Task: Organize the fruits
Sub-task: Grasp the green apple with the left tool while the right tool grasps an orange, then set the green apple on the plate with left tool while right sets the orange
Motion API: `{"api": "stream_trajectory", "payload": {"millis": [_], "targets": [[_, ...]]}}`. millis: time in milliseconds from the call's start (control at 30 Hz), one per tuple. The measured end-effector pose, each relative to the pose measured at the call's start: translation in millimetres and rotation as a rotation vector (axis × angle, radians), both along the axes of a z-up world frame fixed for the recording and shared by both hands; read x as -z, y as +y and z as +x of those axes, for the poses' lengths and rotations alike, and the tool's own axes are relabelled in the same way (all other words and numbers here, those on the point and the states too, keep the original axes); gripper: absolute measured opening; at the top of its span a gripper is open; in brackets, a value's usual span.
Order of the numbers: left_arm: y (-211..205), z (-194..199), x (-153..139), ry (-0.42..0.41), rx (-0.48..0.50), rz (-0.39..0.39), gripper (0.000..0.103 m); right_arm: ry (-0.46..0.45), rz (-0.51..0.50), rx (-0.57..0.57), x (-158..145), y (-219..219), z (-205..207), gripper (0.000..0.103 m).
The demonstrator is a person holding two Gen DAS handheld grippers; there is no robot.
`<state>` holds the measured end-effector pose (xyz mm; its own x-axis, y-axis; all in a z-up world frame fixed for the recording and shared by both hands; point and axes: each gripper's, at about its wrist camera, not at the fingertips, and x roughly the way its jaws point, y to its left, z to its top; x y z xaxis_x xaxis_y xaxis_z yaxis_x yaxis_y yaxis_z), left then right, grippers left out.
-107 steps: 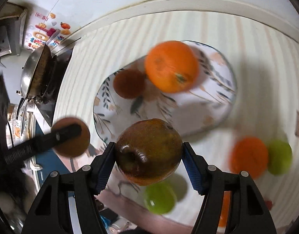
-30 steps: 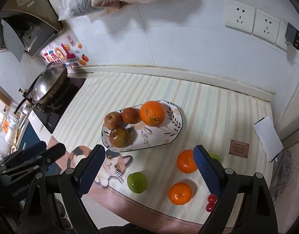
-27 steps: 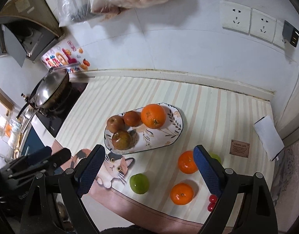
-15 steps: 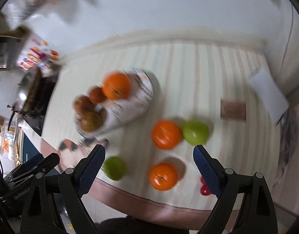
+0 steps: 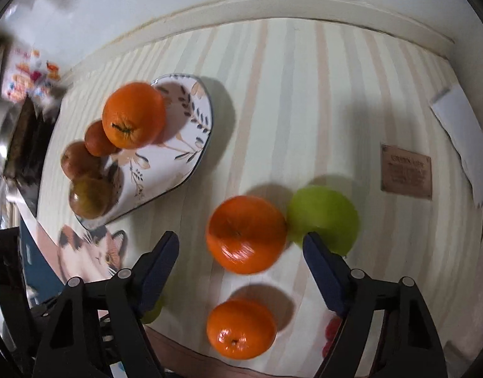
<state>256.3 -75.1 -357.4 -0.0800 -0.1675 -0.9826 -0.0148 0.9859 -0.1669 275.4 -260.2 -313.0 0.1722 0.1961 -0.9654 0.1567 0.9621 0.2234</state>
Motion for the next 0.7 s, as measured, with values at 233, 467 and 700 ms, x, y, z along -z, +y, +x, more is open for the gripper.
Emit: {"api": "stream_trajectory", "payload": {"millis": [233,467,700], "targets": [[-13.6,-1.8,3.4,-0.018,0.027,-0.009,0.055,0.093,-0.058,-0.037,35.3,11.2,8.8,0.077],[-25.7,0.9,1.7,-0.046,0.043,0.01,0.054,0.037,-0.069,-0.037,39.3,8.0,8.2,0.069],[-31.1,5.4,-25.6,-0.118,0.039,0.001,0.054,-0.034,-0.044,-0.061,20.3,16.0,8.5,0.069]]}}
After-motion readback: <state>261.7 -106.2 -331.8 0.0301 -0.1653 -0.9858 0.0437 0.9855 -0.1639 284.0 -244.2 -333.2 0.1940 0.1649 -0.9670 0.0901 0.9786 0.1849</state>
